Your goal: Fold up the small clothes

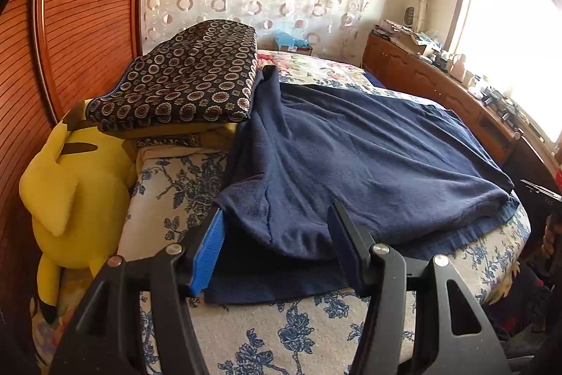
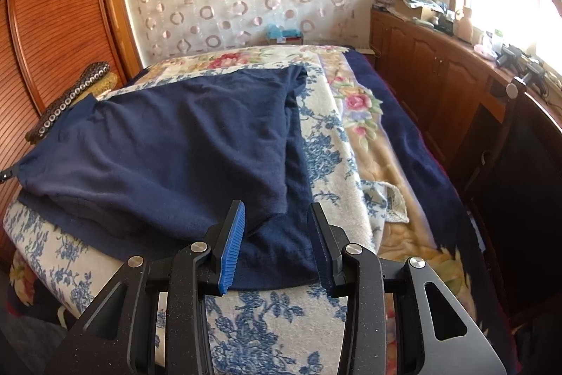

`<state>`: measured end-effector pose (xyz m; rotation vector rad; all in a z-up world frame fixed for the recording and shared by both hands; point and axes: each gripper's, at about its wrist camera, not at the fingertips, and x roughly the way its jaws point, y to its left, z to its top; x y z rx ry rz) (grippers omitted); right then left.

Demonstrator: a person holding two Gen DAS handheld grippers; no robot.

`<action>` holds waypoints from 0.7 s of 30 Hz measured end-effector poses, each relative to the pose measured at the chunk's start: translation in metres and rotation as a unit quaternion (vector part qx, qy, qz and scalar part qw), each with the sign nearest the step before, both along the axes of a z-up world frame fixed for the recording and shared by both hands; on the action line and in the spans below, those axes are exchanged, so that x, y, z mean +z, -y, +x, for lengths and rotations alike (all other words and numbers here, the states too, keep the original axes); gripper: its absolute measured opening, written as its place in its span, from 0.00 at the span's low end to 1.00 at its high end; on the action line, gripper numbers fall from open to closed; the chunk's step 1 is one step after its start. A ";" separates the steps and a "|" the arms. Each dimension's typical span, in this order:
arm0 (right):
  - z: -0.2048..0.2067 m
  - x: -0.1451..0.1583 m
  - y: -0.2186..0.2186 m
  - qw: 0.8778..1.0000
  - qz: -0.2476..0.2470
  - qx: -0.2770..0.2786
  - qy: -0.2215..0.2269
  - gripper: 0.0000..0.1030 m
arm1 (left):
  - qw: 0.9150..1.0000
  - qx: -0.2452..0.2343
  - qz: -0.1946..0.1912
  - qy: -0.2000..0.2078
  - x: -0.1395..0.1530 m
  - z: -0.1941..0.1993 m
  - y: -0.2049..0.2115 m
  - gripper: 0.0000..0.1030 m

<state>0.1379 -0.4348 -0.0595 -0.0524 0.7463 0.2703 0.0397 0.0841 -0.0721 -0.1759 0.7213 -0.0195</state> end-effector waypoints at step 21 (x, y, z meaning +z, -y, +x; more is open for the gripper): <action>0.014 -0.015 -0.134 0.990 -0.025 0.138 0.003 0.49 | 0.999 0.030 0.024 -0.013 -0.008 -0.007 -0.013 0.56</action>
